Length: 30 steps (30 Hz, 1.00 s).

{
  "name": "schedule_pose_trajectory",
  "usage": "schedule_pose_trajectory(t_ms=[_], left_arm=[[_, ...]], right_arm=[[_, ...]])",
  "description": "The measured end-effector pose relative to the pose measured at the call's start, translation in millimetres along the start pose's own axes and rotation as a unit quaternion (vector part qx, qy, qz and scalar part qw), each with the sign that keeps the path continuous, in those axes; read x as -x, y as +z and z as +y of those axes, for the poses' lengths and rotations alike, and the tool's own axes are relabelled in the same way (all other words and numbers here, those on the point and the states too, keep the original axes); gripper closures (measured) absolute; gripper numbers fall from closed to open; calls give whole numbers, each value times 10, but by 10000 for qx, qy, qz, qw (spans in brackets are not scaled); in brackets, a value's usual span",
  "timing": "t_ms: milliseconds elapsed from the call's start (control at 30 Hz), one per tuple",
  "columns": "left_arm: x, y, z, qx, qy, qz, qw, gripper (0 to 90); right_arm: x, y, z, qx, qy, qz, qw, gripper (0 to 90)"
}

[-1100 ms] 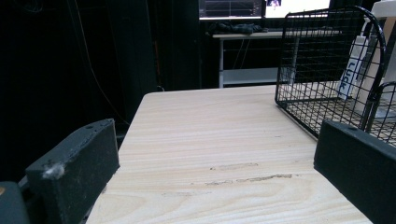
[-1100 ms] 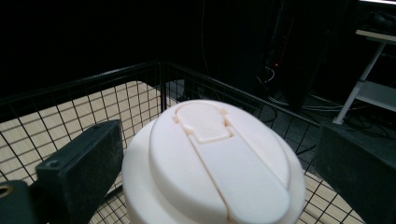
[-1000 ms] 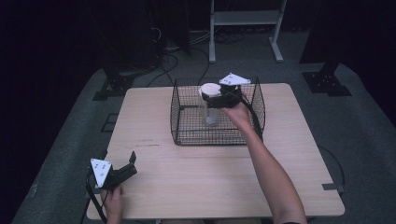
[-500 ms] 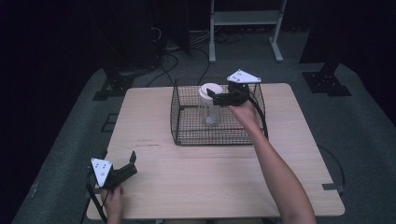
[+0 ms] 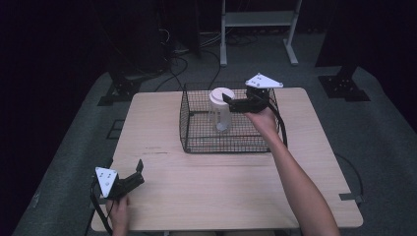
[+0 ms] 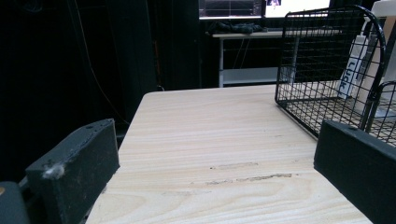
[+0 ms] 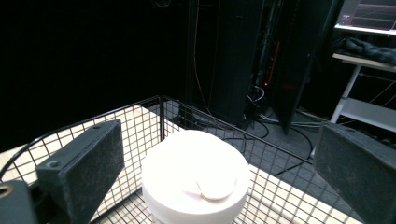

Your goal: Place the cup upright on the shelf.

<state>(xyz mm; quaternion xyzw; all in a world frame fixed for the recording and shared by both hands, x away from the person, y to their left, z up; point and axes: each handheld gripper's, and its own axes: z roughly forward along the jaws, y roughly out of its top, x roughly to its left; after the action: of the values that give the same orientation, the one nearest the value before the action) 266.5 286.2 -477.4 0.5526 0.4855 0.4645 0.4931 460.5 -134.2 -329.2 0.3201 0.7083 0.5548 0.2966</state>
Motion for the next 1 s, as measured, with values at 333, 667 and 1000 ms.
schedule_pose_trajectory(t_ms=[333,667,1000], left_arm=[[-2,4,1,-5,-10,1,10000,0],[-1,3,1,-4,-5,-2,10000,0],[2,5,2,-15,14,9,10000,0]], right_arm=[[20,-145,48,16,-24,26,10000,15],[30,-330,105,59,-50,93,9999,15],[137,-498,17,-14,38,0,10000,15]])
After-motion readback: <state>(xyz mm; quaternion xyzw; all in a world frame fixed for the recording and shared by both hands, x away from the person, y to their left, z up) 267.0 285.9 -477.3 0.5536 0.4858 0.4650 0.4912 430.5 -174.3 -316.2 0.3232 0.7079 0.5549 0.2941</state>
